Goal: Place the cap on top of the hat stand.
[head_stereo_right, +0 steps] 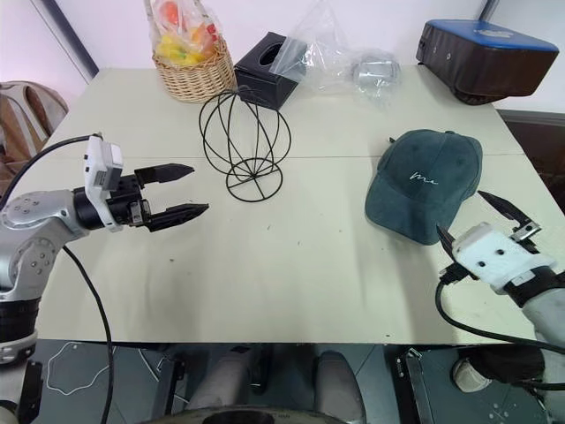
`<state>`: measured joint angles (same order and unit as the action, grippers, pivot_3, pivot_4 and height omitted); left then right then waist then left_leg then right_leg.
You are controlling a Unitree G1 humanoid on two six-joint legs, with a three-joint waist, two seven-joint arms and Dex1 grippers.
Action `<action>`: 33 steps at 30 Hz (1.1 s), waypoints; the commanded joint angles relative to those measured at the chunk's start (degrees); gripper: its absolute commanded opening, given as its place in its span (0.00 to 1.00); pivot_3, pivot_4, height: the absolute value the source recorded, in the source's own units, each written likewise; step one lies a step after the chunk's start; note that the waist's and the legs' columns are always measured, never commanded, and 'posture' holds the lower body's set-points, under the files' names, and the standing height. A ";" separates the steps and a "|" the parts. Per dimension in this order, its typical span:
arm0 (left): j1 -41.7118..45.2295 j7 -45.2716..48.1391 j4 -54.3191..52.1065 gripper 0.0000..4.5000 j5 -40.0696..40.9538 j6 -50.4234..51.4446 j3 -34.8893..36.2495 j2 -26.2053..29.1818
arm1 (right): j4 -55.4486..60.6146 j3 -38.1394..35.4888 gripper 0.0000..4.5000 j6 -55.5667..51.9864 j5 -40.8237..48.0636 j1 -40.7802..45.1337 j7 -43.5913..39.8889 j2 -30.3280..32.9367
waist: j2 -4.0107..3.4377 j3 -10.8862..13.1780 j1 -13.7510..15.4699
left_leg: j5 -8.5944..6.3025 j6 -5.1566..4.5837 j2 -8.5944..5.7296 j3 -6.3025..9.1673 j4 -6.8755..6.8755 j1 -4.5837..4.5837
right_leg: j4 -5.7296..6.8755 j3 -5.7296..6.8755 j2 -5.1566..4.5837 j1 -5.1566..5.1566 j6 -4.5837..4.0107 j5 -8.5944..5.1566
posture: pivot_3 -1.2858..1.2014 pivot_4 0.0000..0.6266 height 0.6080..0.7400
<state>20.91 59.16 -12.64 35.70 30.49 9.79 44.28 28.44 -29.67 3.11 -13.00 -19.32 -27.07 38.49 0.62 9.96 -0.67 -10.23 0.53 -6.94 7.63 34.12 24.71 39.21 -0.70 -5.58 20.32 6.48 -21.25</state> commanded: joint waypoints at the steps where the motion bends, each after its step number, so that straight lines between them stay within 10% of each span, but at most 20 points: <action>1: -0.80 -0.18 -3.03 1.00 1.49 0.24 1.53 0.48 | -1.63 1.76 0.87 4.77 -4.75 -0.41 4.34 -1.13 | 0.00 0.00 0.01 | 0.00 0.01 0.00 0.00 0.00 0.00 | 0.00 0.00 0.00 -0.01 0.00 0.00 | 0.52 0.24 1.00; 33: -6.11 -1.51 -8.32 1.00 3.77 1.96 7.53 4.85 | -18.35 11.37 0.87 13.88 -14.90 -1.97 22.15 -7.21 | -0.03 -0.02 -0.04 | -0.07 -0.12 0.00 0.00 -0.07 -0.25 | 0.06 -0.06 0.02 -0.04 -0.01 -0.01 | 0.52 0.24 1.00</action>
<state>14.91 57.79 -19.02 38.34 32.35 14.96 48.20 9.80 -18.12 15.90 -27.90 -21.41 -6.26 31.13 0.59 9.94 -0.71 -10.30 0.42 -6.94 7.63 34.05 24.45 39.27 -0.76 -5.56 20.28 6.47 -21.26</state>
